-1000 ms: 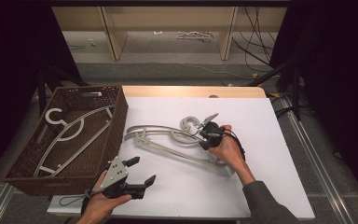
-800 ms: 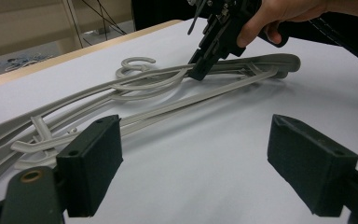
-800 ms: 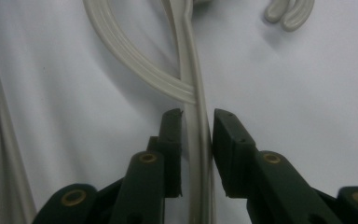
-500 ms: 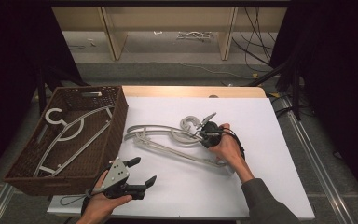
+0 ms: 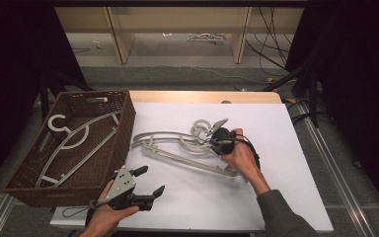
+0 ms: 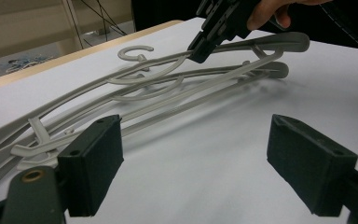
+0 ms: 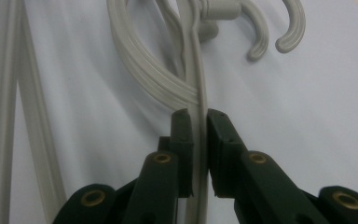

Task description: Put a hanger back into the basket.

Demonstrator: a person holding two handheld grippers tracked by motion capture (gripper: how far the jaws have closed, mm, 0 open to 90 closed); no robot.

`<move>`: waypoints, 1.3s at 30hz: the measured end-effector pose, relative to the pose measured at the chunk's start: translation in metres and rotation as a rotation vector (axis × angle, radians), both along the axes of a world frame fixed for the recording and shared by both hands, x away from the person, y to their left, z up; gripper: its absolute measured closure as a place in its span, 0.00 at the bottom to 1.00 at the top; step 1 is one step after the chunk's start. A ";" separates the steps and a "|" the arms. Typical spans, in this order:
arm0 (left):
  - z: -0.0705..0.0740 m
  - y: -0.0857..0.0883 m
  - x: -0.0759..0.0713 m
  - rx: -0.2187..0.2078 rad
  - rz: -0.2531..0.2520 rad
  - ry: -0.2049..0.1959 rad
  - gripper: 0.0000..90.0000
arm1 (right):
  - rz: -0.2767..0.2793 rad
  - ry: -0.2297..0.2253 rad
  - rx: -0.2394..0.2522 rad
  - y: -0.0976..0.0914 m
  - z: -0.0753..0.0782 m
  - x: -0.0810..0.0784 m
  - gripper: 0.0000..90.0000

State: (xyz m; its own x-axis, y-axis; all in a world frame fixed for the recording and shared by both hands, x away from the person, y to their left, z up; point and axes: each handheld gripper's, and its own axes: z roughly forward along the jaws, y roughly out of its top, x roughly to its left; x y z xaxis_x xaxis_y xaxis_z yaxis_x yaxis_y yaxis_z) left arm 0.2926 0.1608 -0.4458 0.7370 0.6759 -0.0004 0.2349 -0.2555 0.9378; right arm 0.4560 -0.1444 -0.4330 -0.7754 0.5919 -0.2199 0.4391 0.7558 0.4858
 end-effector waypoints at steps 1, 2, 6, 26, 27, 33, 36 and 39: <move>0.000 0.000 0.000 0.000 -0.001 -0.001 0.20 | 0.003 0.000 0.008 0.000 0.002 -0.001 0.91; 0.000 0.000 0.000 0.001 0.003 0.000 0.20 | 0.004 -0.003 0.011 0.000 0.003 -0.002 0.91; 0.001 0.001 0.000 0.000 0.005 -0.004 0.20 | 0.022 -0.036 0.031 -0.002 0.009 -0.006 0.91; 0.014 0.002 0.015 -0.009 0.056 -0.048 0.23 | 0.071 -0.172 0.082 -0.004 0.038 -0.035 0.91; 0.019 0.002 0.019 -0.012 0.078 -0.048 0.23 | 0.076 -0.178 0.083 -0.004 0.039 -0.036 0.91; 0.047 -0.013 0.058 0.070 0.130 -0.038 0.27 | 0.092 -0.194 0.094 -0.002 0.045 -0.046 0.91; 0.052 -0.026 0.075 0.133 0.120 -0.037 0.30 | 0.096 -0.202 0.103 -0.001 0.048 -0.050 0.91; 0.054 -0.040 0.093 0.202 0.091 -0.019 0.34 | 0.108 -0.213 0.113 0.000 0.050 -0.054 0.91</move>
State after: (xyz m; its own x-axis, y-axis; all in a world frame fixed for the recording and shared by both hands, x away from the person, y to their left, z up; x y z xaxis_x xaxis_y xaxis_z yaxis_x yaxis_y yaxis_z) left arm 0.3860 0.1205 -0.3921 0.6715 0.7247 0.1546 0.2488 -0.4170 0.8742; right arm 0.4023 -0.1443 -0.3827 -0.7787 0.5384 -0.3222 0.2380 0.7286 0.6422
